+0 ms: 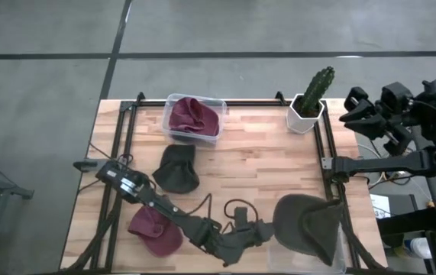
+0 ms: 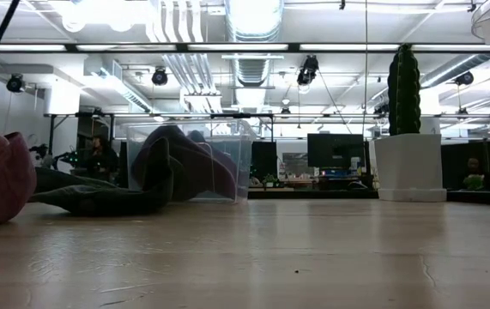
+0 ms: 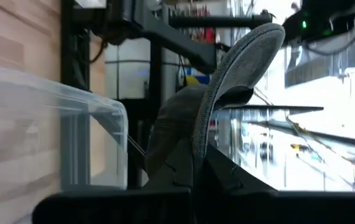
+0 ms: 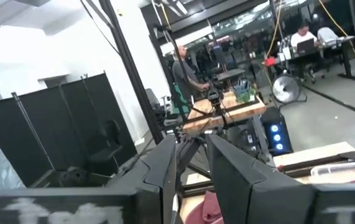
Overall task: Pick and place caps into container
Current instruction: Put the bottom black cap into the bottom transparent container
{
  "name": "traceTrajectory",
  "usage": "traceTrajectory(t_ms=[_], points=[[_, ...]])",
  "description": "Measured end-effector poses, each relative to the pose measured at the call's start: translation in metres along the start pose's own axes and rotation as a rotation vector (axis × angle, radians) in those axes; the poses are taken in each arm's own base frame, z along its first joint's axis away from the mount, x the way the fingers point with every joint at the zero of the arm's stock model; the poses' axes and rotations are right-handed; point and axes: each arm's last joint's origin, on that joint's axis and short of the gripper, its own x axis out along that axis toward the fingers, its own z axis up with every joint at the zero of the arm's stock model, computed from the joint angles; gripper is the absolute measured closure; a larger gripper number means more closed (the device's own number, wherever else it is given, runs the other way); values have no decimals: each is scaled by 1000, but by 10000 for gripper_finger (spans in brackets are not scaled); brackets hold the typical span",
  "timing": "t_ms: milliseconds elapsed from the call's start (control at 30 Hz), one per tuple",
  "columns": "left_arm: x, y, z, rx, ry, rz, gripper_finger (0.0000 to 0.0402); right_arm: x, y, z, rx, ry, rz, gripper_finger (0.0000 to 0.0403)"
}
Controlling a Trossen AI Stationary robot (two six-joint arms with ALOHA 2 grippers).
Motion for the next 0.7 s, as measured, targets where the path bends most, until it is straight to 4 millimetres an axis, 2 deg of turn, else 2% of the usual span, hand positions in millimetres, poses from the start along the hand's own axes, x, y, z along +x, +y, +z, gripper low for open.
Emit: traceTrajectory(t_ms=[133,267,700], points=[[-3,9,-13,12,6,22,395,-7,3,0,-26,-15,9,316],[-11,17,-22,-52,12,62,394,-11,6,0,-55,-26,17,322],[-9,21,-20,-95,20,90,393,-16,8,1,-74,-36,23,326]])
